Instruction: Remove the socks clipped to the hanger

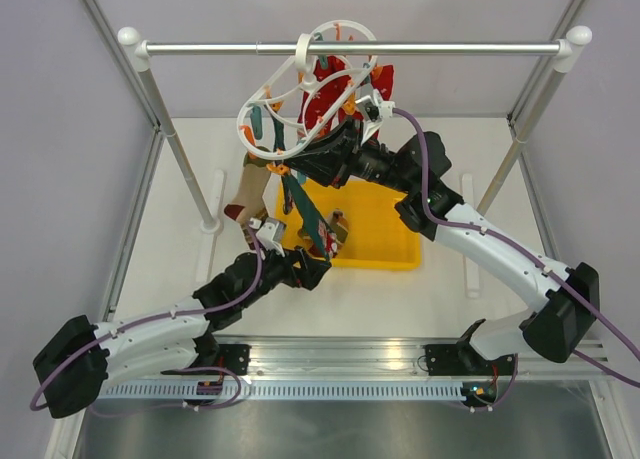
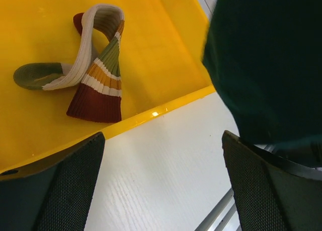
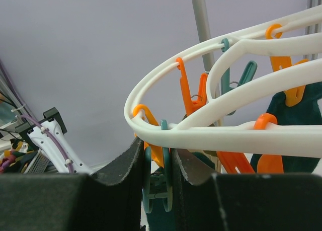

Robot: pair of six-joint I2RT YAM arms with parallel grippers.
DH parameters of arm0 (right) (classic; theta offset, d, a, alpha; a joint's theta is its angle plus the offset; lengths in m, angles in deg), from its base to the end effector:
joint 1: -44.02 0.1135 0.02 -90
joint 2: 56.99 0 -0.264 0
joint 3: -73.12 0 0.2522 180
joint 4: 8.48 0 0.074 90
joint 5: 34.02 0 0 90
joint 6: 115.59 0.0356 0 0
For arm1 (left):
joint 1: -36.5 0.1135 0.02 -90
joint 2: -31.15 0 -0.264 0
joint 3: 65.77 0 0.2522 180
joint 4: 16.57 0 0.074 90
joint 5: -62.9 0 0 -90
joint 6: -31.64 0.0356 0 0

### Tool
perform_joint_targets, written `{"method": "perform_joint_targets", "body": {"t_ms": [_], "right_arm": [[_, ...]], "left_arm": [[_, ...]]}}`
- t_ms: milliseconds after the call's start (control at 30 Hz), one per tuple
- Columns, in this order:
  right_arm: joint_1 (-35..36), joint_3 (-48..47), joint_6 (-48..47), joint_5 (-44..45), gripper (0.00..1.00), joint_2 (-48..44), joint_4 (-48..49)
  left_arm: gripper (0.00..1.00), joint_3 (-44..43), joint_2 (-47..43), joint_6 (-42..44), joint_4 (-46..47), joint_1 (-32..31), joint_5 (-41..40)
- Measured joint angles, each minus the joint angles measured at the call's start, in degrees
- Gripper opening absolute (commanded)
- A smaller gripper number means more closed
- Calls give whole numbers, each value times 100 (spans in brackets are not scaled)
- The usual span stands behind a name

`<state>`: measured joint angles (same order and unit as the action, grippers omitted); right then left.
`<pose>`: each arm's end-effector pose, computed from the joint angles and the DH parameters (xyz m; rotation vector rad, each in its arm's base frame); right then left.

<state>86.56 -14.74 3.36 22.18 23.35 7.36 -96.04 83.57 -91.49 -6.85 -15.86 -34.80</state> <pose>0.2230 0.2315 0.4478 -0.7164 1.1646 1.4090 0.1255 -0.1549 0.2041 0.2144 1.8760 -0.9352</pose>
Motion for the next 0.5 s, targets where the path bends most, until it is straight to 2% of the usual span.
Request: {"method": "perform_joint_targets", "body": {"t_ms": [333,500], "right_arm": [[0,0,44,0,4,26,42],[7,-4,85,0,4,66,85]], "left_arm": [[91,426,-520,-83,-114,-50,-96],[85,483,-1064,-81,-114,-90,35]]}}
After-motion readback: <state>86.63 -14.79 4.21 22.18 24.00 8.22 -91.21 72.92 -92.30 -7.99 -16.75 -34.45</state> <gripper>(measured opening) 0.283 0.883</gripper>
